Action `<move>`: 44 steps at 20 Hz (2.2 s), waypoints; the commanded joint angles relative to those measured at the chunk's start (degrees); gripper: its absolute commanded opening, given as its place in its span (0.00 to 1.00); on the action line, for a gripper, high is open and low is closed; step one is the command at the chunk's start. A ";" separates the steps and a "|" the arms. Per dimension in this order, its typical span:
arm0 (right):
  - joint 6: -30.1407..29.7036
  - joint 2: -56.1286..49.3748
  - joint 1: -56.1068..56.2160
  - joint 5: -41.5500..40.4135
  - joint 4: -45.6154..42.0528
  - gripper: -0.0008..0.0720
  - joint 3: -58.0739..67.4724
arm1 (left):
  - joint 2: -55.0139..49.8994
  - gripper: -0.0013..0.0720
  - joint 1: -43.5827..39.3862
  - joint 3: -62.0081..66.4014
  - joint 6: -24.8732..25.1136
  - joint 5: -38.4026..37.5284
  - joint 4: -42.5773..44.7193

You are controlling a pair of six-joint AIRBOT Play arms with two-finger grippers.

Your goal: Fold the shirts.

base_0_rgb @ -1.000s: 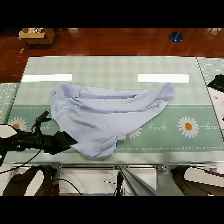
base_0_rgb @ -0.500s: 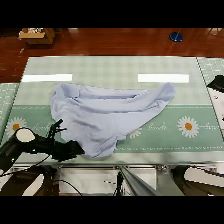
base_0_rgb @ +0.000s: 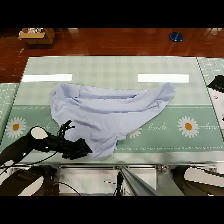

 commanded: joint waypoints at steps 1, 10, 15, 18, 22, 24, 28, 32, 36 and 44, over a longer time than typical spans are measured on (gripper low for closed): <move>0.00 0.07 -0.02 0.37 -0.02 0.58 0.07 | -3.41 0.28 -2.60 0.02 0.26 10.36 -5.86; -0.76 -0.87 -0.04 0.39 3.23 0.60 -0.22 | -3.15 0.04 -2.60 0.09 3.63 7.13 -6.12; -4.74 -7.58 -0.02 2.51 18.91 0.76 -6.08 | -2.45 0.04 -2.60 0.11 4.00 5.66 -6.12; -5.18 -13.38 -0.02 3.37 25.90 0.76 -7.02 | -2.45 0.04 -2.60 0.11 3.98 5.66 -6.12; -5.77 -18.01 0.42 3.48 30.36 0.74 -7.02 | -2.45 0.04 -2.60 0.11 3.96 5.68 -6.14; -6.45 -19.17 1.38 3.48 29.88 0.74 -7.02 | -2.47 0.04 -2.60 0.11 3.93 5.68 -6.14; -7.48 -19.96 5.31 2.19 27.82 0.74 -7.02 | -2.47 0.04 -2.60 0.11 3.76 5.68 -6.14; -7.02 -19.96 9.75 -1.92 26.99 0.74 -7.02 | -2.47 0.04 -2.60 0.11 3.76 5.73 -6.14; -5.35 -20.70 14.12 -4.87 26.67 0.27 -7.02 | -2.47 0.04 -2.60 0.11 3.78 5.86 -6.14; -8.37 -7.74 12.02 -1.46 28.68 0.04 1.07 | 3.45 0.04 -1.81 10.01 6.54 7.34 -6.12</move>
